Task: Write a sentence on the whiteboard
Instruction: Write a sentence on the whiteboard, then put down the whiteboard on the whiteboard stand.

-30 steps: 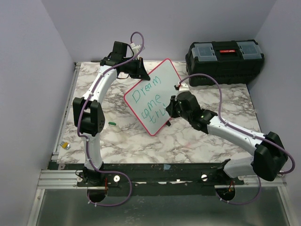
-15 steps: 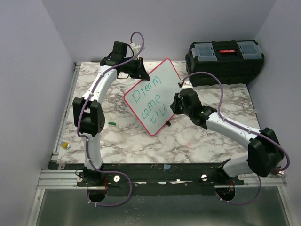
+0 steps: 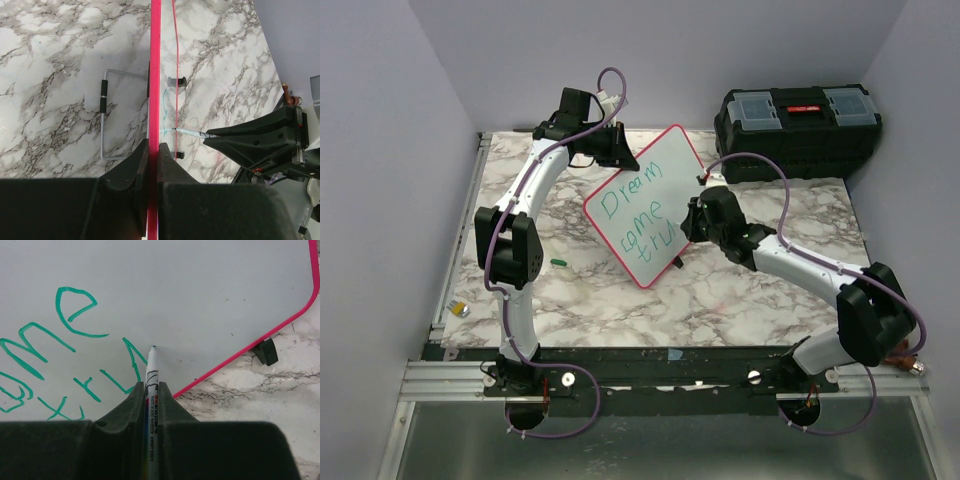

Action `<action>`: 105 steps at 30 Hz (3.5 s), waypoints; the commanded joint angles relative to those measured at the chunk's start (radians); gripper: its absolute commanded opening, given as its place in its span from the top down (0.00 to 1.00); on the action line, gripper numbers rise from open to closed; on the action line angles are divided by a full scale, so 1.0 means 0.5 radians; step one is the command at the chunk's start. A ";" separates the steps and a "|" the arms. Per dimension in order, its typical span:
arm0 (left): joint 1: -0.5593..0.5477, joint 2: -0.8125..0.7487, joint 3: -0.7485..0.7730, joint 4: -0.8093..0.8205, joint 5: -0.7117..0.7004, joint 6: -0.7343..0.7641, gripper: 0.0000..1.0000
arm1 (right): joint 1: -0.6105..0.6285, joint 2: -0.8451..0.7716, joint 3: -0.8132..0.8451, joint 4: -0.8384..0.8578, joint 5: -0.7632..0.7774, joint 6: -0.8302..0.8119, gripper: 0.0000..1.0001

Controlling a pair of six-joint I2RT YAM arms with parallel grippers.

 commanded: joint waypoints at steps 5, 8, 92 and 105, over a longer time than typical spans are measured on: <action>-0.046 -0.060 -0.044 -0.050 -0.091 0.082 1.00 | -0.031 0.063 0.030 0.058 -0.024 -0.034 0.99; -0.046 -0.054 -0.038 -0.055 -0.092 0.084 1.00 | -0.049 0.078 0.033 0.058 -0.023 -0.042 0.99; -0.046 -0.020 -0.016 -0.070 -0.128 0.088 1.00 | -0.115 0.046 0.446 -0.227 0.302 -0.200 0.99; -0.061 -0.080 -0.127 -0.041 -0.167 0.045 1.00 | -0.116 -0.301 0.356 -0.117 0.254 -0.145 0.99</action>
